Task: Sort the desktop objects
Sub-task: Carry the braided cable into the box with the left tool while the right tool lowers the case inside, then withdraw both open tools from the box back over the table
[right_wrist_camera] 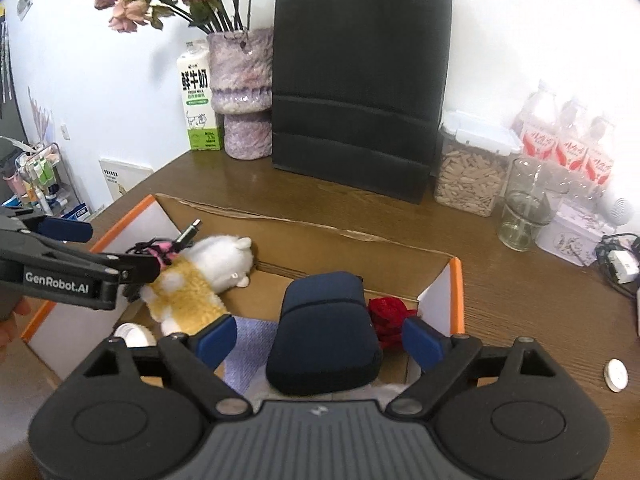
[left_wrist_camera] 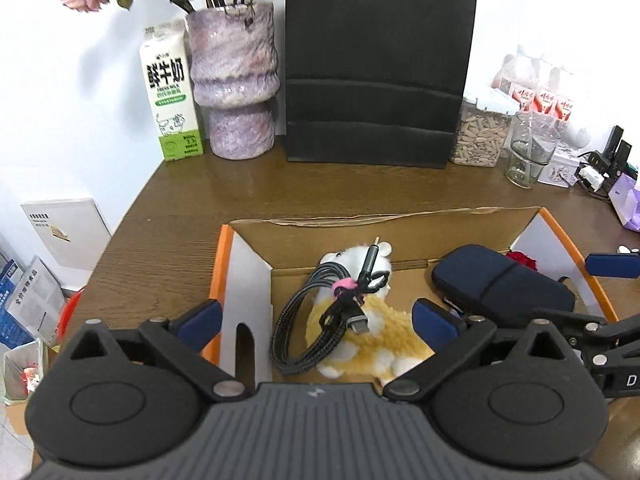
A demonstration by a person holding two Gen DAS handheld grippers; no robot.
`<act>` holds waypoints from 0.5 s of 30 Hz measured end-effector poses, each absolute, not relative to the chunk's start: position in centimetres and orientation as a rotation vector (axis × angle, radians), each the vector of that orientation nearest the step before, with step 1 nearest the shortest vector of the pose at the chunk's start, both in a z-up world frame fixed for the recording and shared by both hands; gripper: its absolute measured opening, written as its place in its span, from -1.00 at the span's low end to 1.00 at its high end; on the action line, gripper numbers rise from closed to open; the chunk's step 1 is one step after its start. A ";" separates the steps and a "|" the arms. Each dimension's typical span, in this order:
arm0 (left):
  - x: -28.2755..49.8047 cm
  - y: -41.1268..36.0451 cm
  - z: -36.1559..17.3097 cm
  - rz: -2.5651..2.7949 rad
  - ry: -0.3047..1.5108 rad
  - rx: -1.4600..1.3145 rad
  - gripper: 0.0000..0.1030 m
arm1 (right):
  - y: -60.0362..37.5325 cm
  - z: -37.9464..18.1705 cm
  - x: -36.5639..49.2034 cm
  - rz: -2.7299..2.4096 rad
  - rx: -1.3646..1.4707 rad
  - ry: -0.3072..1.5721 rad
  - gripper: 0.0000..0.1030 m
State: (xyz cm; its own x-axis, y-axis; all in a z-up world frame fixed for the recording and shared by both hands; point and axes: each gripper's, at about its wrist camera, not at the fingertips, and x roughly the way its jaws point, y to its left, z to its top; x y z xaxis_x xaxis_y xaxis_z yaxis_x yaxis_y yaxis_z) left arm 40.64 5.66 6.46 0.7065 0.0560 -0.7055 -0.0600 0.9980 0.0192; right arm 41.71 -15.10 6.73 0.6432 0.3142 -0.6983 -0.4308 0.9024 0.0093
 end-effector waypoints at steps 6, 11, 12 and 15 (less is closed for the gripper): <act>36.9 5.5 8.6 0.061 0.727 0.001 1.00 | -15.7 8.8 38.1 0.420 -0.165 0.712 0.95; 33.3 5.2 9.6 0.054 0.679 -0.001 1.00 | -16.2 10.4 34.5 0.419 -0.165 0.660 1.00; 32.6 5.2 9.7 0.053 0.668 -0.004 1.00 | -16.3 10.6 33.7 0.419 -0.167 0.650 1.00; 30.3 5.2 9.9 0.050 0.635 -0.012 1.00 | -16.7 11.1 31.3 0.426 -0.163 0.616 1.00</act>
